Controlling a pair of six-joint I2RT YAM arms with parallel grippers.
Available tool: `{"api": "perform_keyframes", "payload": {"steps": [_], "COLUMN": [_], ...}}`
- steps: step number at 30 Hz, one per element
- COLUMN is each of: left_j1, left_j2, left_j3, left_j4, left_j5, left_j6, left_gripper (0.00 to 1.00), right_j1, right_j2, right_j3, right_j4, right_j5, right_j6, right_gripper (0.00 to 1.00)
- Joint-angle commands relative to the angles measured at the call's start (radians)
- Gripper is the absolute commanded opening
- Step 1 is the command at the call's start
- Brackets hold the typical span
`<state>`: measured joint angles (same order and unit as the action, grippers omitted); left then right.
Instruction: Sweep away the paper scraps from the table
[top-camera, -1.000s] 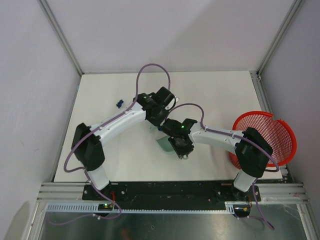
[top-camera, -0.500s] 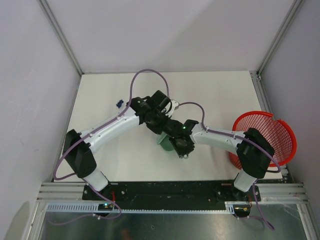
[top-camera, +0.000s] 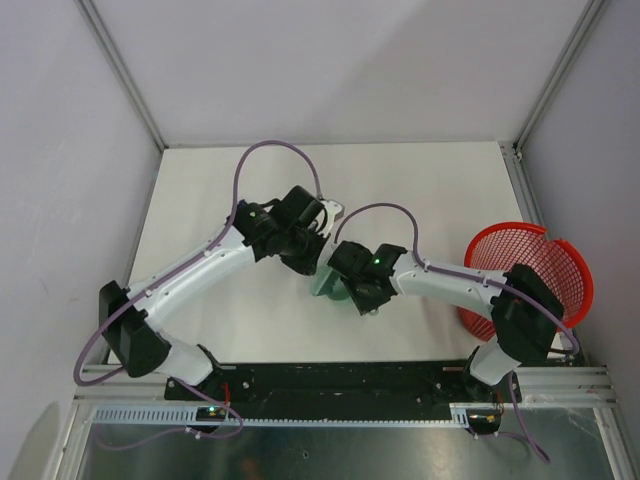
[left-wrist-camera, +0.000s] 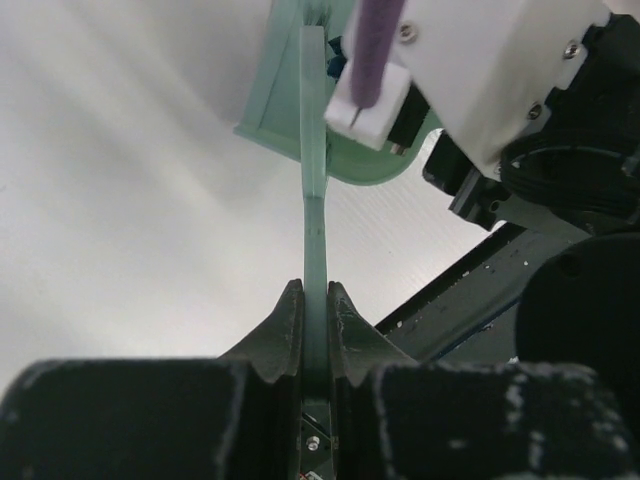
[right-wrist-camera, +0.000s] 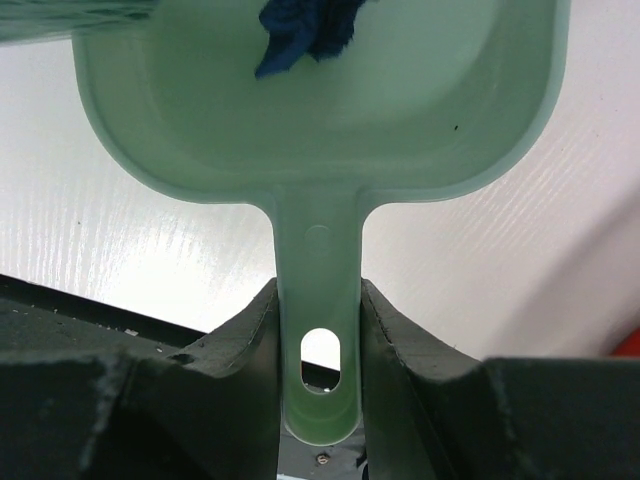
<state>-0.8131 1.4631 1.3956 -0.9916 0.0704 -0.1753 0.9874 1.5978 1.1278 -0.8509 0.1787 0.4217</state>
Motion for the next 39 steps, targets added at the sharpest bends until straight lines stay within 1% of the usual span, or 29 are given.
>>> {"api": "perform_keyframes", "payload": {"steps": [1,5,8,16,20,25,29,33,36,39], "left_j1": [-0.006,-0.007,-0.007,-0.006,-0.004,0.033,0.094,0.137,0.151,0.16], "left_j2": [-0.089,-0.134,-0.152,-0.209,-0.247,-0.243,-0.155,0.003,0.142,0.259], "left_j3": [-0.007,0.005,0.018,0.058,0.114,0.13,0.143,0.22,0.303,0.388], "left_j4": [-0.051,-0.065,-0.085,-0.136,-0.187,-0.201,-0.183,-0.157,-0.148,-0.147], "left_j5": [-0.057,-0.066,-0.103,-0.16,-0.262,-0.419,-0.467,-0.469,-0.44,-0.364], "left_j6": [-0.052,-0.063,-0.066,-0.091,-0.114,-0.132,-0.11,-0.063,-0.01,0.035], "left_gripper": [0.0,0.0,0.0,0.0,0.0,0.01,0.0,0.0,0.0,0.0], "right_j1": [0.022,0.044,0.068,0.128,0.136,0.136,0.141,0.13,0.105,0.07], "right_j2": [-0.06,-0.077,-0.082,-0.056,-0.04,-0.017,-0.002,0.029,0.062,0.089], "right_j3": [0.004,0.005,0.005,0.005,0.005,0.006,0.006,0.006,0.006,0.006], "right_j4": [0.039,0.061,0.091,0.17,0.185,0.158,0.093,0.1,0.131,0.158], "right_j5": [0.081,0.104,0.113,0.224,0.231,0.18,0.141,0.075,-0.004,-0.032], "right_j6": [0.034,0.065,0.085,0.115,0.123,0.136,0.146,0.111,0.081,0.057], "right_gripper": [0.0,0.0,0.0,0.0,0.0,0.0,0.0,0.0,0.0,0.0]}}
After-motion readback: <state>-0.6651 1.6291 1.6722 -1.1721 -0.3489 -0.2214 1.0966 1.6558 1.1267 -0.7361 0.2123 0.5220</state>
